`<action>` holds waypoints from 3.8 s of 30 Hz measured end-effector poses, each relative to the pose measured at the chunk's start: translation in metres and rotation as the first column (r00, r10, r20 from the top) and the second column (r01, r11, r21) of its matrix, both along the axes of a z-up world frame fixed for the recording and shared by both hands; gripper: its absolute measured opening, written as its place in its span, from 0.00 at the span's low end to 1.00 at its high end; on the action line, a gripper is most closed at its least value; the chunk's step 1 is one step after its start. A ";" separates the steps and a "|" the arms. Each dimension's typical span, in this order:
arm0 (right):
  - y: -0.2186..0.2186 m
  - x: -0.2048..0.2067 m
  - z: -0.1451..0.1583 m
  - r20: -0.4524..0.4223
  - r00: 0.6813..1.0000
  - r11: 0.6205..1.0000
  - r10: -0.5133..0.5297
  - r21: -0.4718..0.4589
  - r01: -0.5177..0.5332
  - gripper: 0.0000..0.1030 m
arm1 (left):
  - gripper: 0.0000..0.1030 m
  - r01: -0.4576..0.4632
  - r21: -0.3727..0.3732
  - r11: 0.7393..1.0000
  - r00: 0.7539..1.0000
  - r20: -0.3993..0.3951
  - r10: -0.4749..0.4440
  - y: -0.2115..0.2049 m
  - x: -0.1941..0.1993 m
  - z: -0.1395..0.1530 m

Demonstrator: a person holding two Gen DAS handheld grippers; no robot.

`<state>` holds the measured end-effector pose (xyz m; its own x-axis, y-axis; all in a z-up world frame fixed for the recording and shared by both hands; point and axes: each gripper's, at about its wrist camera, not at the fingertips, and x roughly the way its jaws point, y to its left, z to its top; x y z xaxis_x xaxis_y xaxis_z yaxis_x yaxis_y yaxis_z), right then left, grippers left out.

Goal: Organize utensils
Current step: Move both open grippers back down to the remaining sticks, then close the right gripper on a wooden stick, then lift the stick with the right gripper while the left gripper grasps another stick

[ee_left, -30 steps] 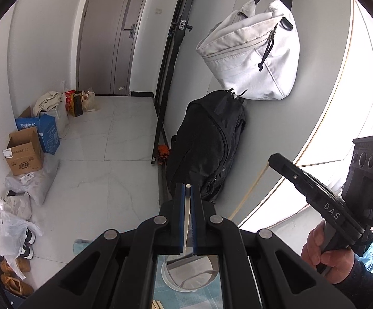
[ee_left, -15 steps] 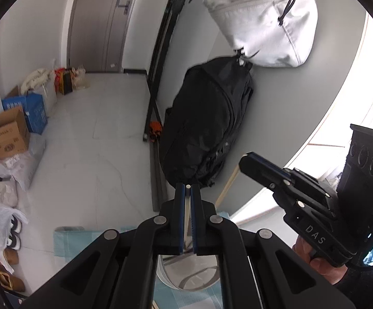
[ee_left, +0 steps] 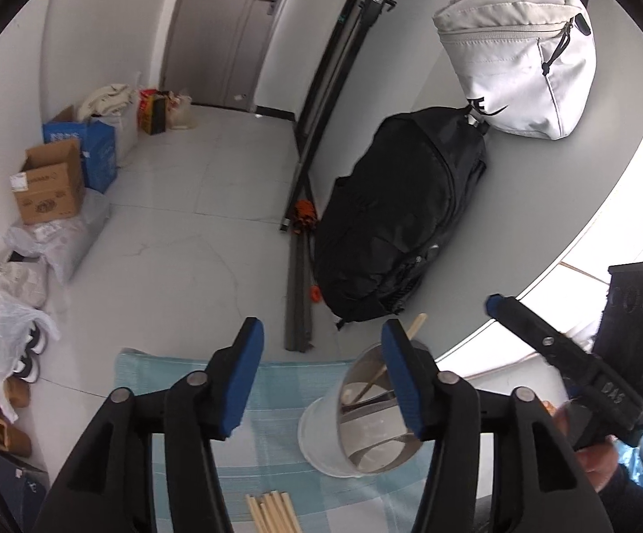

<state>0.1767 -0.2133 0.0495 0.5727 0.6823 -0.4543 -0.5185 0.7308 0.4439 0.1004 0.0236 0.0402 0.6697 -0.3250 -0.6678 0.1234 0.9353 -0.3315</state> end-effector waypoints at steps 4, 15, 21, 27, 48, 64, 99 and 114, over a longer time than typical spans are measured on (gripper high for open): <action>-0.001 -0.016 0.004 0.004 1.000 1.000 -0.013 0.011 0.013 0.53 | 0.54 -0.043 0.020 0.999 0.999 0.023 0.042 0.003 -0.013 0.003; 0.004 -0.058 0.007 0.000 0.999 0.999 -0.034 0.015 0.034 0.75 | 0.66 -0.116 0.108 0.987 0.988 0.111 0.104 -0.001 -0.050 0.005; 0.006 -0.083 0.001 0.010 0.999 0.999 -0.038 0.012 0.038 0.86 | 0.75 -0.146 0.126 0.981 0.984 0.119 0.131 0.003 -0.066 -0.004; 0.010 -0.104 -0.012 0.023 0.999 0.999 -0.041 -0.030 0.041 0.96 | 0.75 -0.141 0.152 0.978 0.979 0.168 0.115 0.001 -0.083 -0.015; 0.086 -0.106 -0.142 -0.272 0.960 0.910 -0.062 -0.410 -0.057 0.68 | 0.78 -0.291 0.103 0.951 0.956 -0.012 0.293 0.072 -0.095 -0.105; 0.131 -0.071 -0.211 -0.321 0.933 0.746 -0.162 -0.659 -0.097 0.26 | 0.78 -0.323 0.043 0.945 0.942 -0.082 0.325 0.097 -0.092 -0.116; 0.065 -0.092 -0.118 -0.163 0.963 0.940 -0.214 -0.304 0.157 0.05 | 0.78 -0.079 0.205 0.976 0.938 -0.317 0.143 0.039 -0.086 -0.166; 0.016 -0.113 -0.088 -0.118 0.964 0.963 -0.239 -0.154 0.220 0.05 | 0.78 0.020 0.309 0.951 0.906 -0.409 0.114 -0.004 -0.081 -0.187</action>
